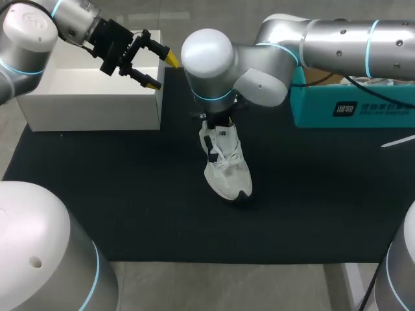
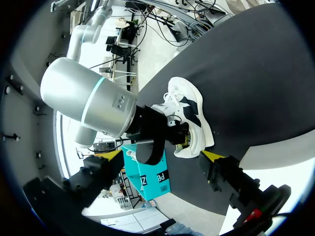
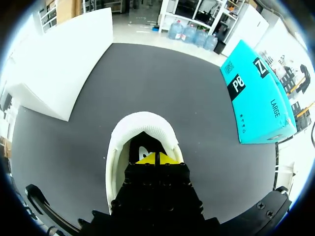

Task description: Take the shoe out of the shoebox, open the shoe tongue, remove and reinsert the insole, then place the shoe into the shoebox

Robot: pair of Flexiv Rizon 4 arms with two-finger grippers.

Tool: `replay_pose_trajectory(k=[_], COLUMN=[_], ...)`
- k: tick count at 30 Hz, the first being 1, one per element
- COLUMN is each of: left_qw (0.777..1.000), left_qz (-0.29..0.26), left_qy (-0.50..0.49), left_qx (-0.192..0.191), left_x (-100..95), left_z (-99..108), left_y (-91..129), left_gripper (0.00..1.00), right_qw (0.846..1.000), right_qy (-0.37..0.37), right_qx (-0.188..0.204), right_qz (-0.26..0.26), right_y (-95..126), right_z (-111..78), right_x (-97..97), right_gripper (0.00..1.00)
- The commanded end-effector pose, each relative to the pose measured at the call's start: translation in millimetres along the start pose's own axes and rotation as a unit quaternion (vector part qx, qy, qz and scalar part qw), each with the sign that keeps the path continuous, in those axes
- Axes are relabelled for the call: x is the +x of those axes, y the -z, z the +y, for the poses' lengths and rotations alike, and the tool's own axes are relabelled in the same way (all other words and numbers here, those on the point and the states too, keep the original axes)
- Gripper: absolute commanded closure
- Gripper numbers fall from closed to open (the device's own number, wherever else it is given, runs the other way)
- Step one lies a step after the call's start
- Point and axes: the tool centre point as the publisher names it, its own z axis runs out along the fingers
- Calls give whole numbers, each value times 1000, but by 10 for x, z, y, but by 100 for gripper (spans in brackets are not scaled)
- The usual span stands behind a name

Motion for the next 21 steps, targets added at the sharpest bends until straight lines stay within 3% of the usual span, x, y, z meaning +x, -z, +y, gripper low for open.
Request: replay_pose_trajectory(k=[1, 12, 16, 21], left_qw=[1000, 1000, 1000, 1000], left_qz=[2, 2, 2, 2], left_qy=[-1, -1, -1, -1], left_qx=[-2, -2, -2, -2], left_x=[-4, -4, -4, -4], left_z=[-12, -12, -12, -12], left_y=[-3, -3, -3, -3], left_gripper=[0, 0, 0, 0], right_qw=[1000, 999, 999, 1000], right_qy=[3, 9, 11, 11], right_qx=[5, 39, 44, 21], right_qz=[1, 19, 21, 8], right_y=[-77, -455, -417, -153], right_z=[-6, -215, -243, -150], right_x=[24, 95, 130, 86], right_gripper=[100, 100, 100, 100])
